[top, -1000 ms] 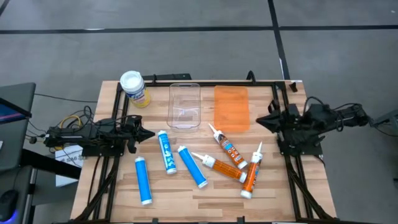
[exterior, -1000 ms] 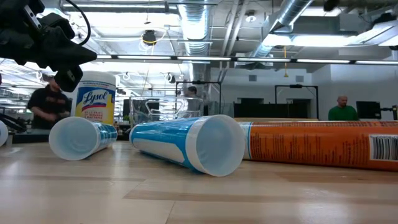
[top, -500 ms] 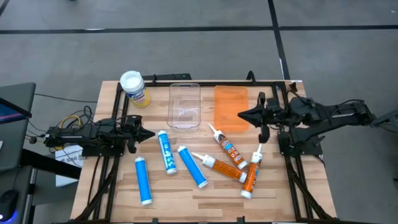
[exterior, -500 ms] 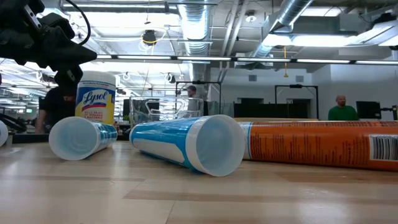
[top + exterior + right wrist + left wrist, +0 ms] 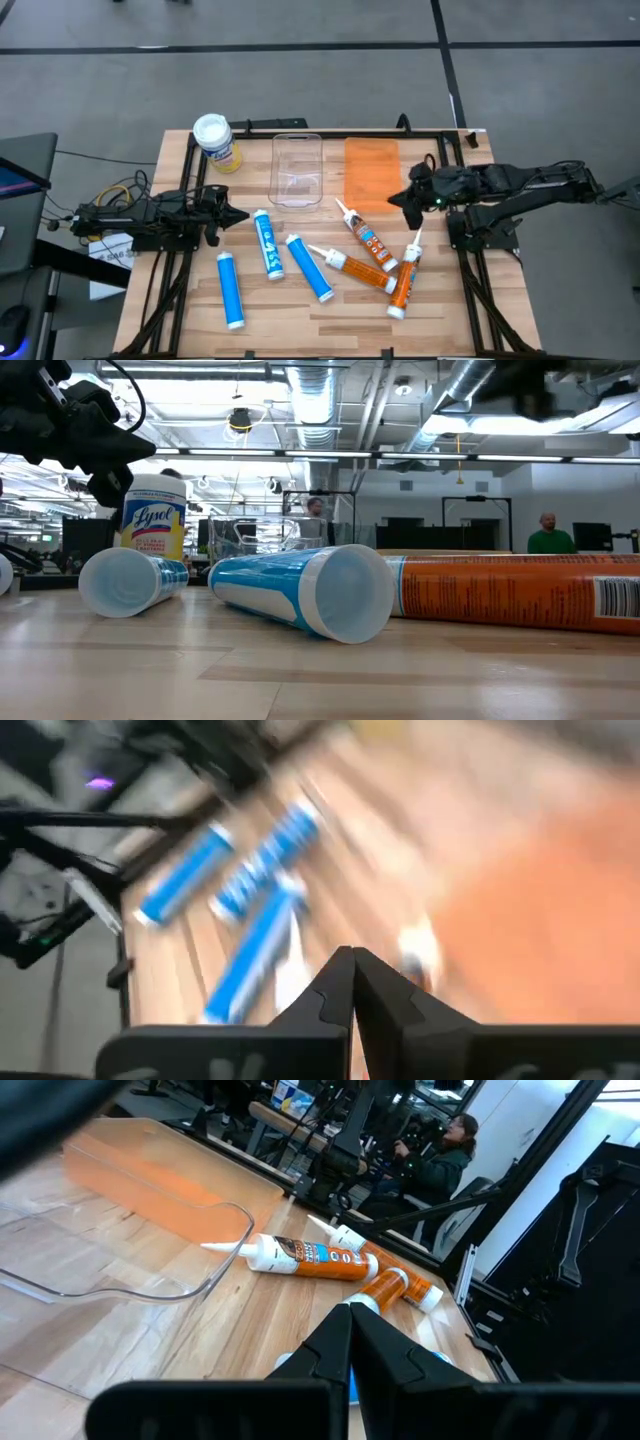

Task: Pick & place silicon tubes, Sealant and Lysol wipes
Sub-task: Put the middle orange sealant into the orange bin

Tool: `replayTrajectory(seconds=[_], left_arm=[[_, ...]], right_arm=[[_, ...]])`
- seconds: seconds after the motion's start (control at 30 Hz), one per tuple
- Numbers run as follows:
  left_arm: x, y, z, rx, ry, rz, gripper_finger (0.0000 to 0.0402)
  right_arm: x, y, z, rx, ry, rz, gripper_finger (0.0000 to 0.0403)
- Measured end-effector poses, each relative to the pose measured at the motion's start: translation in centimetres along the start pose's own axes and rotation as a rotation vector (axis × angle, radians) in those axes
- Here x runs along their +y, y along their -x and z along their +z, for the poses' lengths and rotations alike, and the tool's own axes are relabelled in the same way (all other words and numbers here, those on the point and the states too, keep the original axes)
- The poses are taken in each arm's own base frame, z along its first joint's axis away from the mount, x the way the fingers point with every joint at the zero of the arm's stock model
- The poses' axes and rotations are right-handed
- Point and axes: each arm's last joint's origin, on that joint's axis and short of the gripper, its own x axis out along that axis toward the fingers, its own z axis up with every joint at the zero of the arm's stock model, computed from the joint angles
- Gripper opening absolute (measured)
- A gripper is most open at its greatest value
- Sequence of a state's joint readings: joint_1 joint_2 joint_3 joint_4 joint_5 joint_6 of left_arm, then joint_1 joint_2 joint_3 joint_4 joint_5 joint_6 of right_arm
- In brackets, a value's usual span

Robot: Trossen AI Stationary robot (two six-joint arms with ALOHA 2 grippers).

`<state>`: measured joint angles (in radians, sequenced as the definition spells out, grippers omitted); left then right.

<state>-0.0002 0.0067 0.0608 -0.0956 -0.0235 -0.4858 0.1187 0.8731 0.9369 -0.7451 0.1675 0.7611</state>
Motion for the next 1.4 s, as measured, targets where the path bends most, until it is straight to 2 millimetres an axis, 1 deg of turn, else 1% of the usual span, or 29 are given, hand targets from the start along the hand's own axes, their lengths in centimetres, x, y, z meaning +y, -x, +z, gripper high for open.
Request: replayTrajectory(seconds=[0.07,0.17,0.3,0.43,0.6,0.67,0.73,0.83,1.0,1.13,1.27,1.4], left_arm=[[0.0,0.0,0.0,0.000,-0.001,0.000,0.0000],[0.0,0.0,0.0,0.000,0.000,0.000,0.0000],[0.0,0.0,0.0,0.001,-0.002,0.000,0.0000],[0.0,0.0,0.0,0.004,-0.002,0.002,0.0000],[0.0,0.0,-0.1,0.006,-0.027,0.003,0.0000],[0.0,0.0,0.0,0.006,-0.031,0.003,0.0000],[0.0,0.0,-0.1,0.006,-0.031,0.002,0.0000],[0.0,0.0,-0.1,0.007,-0.030,0.003,0.0000],[0.0,0.0,-0.1,0.007,-0.030,0.003,0.0000],[0.0,0.0,-0.1,0.008,-0.029,0.003,0.0000],[0.0,0.0,-0.1,0.010,-0.029,0.004,0.0000],[0.0,0.0,-0.1,0.011,-0.029,0.005,0.0000]], right_arm=[[-0.3,0.2,-0.7,0.119,-0.143,-0.022,0.0000],[-0.1,0.4,-1.5,0.250,-0.318,0.004,0.0000],[0.2,0.7,-2.7,0.384,-0.461,-0.012,0.0000],[0.7,0.8,-3.7,0.461,-0.536,-0.061,0.0000],[1.3,0.5,-4.1,0.433,-0.540,-0.068,0.0000],[1.6,0.0,-4.0,0.418,-0.528,-0.066,0.0000],[2.0,-0.9,-4.0,0.413,-0.486,-0.073,0.0000],[2.5,-2.6,-4.1,0.423,-0.397,-0.090,0.0000],[2.8,-6.9,-4.5,0.467,-0.262,-0.175,0.0000],[2.3,-9.9,-4.6,0.493,-0.230,-0.244,0.0000],[1.8,-11.5,-4.2,0.485,-0.255,-0.271,0.0000],[1.3,-11.9,-3.7,0.471,-0.257,-0.273,0.0015]])
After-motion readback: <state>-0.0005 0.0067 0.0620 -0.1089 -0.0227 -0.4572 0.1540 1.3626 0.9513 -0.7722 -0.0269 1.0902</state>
